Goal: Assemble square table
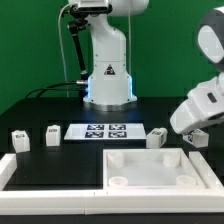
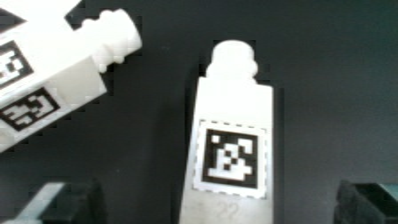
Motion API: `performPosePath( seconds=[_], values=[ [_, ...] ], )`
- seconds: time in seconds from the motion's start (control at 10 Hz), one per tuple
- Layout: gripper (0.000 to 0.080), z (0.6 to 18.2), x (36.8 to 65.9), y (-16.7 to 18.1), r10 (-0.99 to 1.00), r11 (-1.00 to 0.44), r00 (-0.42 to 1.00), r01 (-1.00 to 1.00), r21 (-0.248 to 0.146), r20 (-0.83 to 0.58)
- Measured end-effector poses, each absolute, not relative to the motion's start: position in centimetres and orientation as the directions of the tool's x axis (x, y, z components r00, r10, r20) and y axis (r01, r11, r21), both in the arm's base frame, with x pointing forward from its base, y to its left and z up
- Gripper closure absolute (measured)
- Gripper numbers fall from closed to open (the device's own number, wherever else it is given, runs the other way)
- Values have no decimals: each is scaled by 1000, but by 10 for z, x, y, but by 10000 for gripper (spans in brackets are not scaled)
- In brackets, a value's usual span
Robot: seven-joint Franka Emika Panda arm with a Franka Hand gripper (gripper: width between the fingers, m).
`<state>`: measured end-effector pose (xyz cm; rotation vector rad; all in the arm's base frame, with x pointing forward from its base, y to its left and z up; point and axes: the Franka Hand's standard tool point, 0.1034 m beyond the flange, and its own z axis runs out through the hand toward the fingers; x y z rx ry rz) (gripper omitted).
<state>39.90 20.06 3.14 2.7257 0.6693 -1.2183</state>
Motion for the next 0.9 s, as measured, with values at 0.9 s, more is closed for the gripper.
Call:
performPosePath(
  seconds=[0.9],
  values=[
    [424, 11, 385, 204, 338, -899, 505, 422, -114, -794]
  ],
)
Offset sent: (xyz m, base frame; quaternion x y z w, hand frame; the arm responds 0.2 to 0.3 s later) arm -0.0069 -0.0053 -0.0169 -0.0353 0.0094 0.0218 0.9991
